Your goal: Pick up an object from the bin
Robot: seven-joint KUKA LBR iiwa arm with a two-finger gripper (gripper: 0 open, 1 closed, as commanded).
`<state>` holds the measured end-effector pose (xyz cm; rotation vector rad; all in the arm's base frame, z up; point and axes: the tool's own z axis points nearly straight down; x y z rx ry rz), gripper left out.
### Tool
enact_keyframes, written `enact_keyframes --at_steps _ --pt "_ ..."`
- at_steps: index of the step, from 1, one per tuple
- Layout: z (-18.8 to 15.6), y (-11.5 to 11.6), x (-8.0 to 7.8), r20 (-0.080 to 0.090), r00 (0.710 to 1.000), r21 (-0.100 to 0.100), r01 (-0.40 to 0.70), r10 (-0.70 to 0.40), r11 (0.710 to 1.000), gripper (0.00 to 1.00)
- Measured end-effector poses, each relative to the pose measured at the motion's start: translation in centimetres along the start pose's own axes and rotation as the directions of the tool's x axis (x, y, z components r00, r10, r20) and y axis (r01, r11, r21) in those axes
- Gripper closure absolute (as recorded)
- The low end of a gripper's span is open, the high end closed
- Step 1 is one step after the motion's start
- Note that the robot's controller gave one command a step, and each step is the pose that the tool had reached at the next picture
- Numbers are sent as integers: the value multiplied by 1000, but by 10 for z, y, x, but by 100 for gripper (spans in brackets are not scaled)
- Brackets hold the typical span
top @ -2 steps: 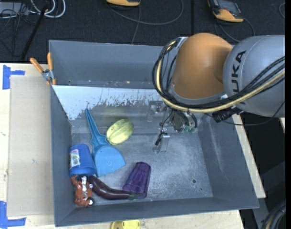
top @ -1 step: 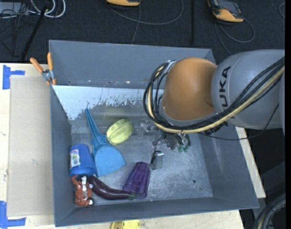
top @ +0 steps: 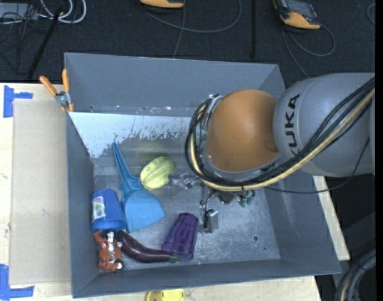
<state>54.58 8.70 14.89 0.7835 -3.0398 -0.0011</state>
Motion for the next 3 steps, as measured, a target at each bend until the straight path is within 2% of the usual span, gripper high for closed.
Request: enact_keyframes --at_steps 1,2,3 --pt "11 12 8 2 996 0 89 -89 996 0" --pt "47 21 9 -1 975 1 221 -221 975 0" --pt "78 32 23 9 795 9 607 -607 795 100"
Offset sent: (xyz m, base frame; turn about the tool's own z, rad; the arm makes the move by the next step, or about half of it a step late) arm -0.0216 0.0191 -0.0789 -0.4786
